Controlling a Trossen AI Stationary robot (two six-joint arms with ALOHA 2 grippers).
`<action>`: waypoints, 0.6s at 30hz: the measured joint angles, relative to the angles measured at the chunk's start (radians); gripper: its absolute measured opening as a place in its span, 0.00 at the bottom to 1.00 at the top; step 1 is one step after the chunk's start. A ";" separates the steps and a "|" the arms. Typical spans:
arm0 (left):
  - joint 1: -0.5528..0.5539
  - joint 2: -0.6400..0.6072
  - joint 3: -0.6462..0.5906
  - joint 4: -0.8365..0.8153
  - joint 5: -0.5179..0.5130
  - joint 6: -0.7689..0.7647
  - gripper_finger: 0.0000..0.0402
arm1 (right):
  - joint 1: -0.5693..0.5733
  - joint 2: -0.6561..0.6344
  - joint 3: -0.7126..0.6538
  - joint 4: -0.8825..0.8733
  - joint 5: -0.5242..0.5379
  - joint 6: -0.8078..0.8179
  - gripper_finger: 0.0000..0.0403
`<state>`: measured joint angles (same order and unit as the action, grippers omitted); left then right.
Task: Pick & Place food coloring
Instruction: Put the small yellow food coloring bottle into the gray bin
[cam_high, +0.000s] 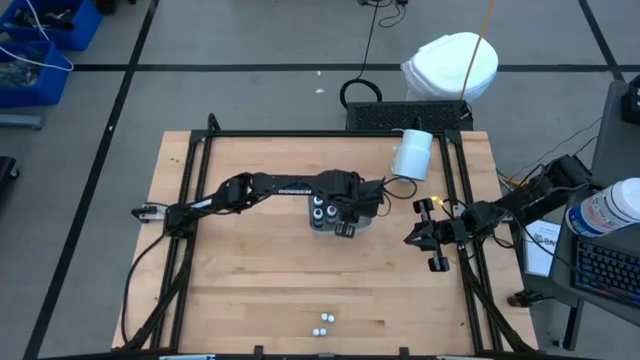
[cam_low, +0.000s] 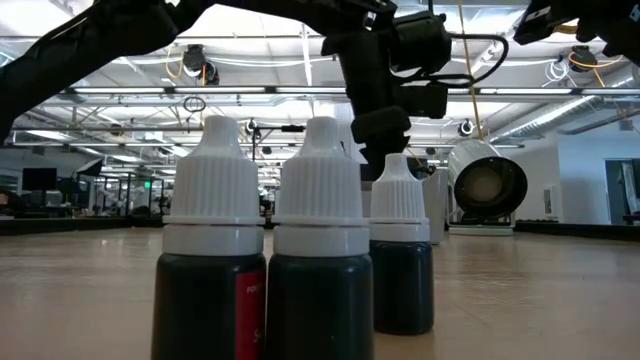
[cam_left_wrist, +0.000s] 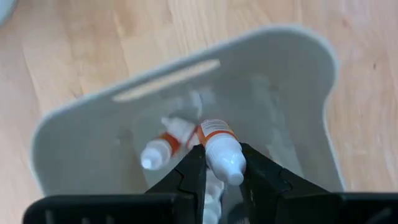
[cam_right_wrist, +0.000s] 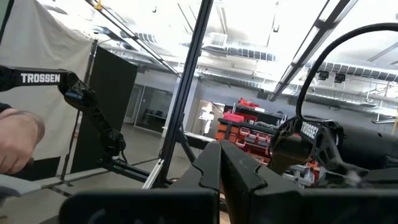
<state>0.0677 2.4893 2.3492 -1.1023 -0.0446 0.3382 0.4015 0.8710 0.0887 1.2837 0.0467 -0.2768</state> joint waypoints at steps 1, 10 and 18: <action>0.000 0.005 0.001 0.000 0.000 0.001 0.20 | 0.000 0.000 0.000 -0.003 0.000 0.000 0.00; 0.001 0.037 0.000 0.001 -0.005 -0.008 0.20 | 0.000 -0.001 0.000 -0.003 0.000 -0.002 0.00; 0.003 0.061 0.000 0.002 -0.006 -0.007 0.20 | 0.000 -0.001 0.000 -0.003 -0.001 0.000 0.00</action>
<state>0.0708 2.5499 2.3497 -1.1001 -0.0505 0.3309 0.4015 0.8703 0.0883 1.2809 0.0460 -0.2769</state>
